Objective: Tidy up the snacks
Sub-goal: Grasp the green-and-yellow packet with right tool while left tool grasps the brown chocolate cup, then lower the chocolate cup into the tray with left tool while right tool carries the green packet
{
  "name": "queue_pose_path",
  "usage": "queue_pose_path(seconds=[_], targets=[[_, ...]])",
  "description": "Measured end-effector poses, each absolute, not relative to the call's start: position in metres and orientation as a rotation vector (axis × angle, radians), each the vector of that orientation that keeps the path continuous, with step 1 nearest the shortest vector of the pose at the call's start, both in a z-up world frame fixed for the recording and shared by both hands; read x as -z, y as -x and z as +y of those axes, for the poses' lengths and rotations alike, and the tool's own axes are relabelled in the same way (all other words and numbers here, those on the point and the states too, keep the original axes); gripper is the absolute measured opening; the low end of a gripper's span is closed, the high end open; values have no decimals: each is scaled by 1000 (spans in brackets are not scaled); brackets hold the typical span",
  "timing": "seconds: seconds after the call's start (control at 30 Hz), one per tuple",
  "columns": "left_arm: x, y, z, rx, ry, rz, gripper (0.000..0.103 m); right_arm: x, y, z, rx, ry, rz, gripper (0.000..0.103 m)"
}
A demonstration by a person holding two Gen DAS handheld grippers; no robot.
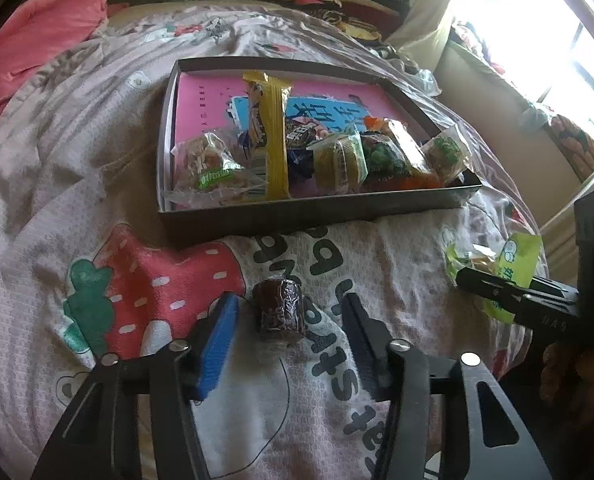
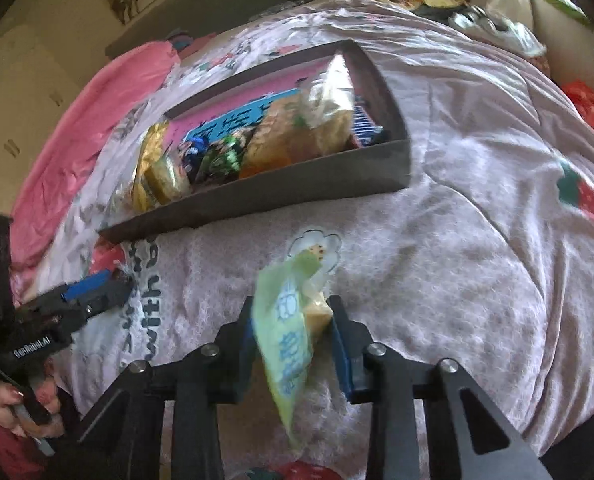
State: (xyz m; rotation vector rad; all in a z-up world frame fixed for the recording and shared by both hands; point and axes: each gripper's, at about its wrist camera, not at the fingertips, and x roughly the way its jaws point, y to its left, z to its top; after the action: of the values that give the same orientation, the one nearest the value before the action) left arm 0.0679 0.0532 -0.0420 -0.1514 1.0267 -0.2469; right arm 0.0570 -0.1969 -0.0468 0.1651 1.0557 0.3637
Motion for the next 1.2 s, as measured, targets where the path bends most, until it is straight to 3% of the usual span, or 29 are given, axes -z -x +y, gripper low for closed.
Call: queue_pose_path(seconds=[0.1, 0.3, 1.2], targets=[[44, -69, 55, 245, 165, 1028, 50, 45, -57, -192, -378, -148, 1035, 34], [50, -73, 56, 238, 173, 1032, 27, 34, -54, -192, -397, -144, 986, 34], [2, -77, 66, 218, 239, 905, 27, -9, -67, -190, -441, -168, 860, 34]])
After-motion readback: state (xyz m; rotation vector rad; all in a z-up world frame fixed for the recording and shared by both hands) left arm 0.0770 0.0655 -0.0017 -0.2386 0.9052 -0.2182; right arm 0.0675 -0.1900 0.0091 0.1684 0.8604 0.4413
